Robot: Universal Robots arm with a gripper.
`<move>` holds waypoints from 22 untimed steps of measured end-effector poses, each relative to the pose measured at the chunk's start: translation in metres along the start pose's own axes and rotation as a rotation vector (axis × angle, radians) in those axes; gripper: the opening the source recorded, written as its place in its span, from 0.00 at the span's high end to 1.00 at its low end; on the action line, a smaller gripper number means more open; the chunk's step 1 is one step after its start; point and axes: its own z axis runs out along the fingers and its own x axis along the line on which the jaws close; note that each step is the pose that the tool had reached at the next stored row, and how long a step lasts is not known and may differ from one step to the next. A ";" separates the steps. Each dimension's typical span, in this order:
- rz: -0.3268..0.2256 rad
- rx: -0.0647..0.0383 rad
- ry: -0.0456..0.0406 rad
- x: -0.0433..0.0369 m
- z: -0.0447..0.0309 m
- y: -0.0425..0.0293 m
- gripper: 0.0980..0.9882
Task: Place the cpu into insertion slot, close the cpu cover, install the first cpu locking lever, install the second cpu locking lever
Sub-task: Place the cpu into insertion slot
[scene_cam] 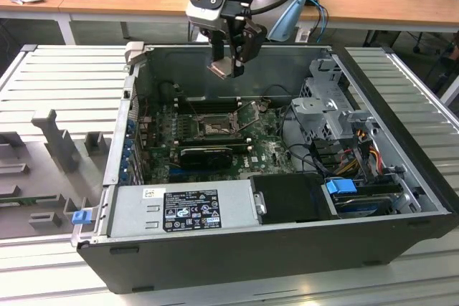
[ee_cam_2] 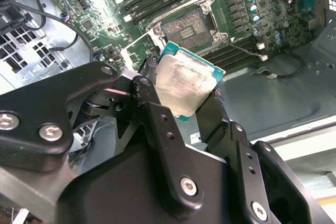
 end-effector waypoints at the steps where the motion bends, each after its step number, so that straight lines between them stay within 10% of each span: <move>1: 0.003 0.000 -0.0003 0.0000 0.0000 0.0000 0.50; 22: 0.174 -0.002 -0.0151 0.0000 0.0030 -0.0002 0.50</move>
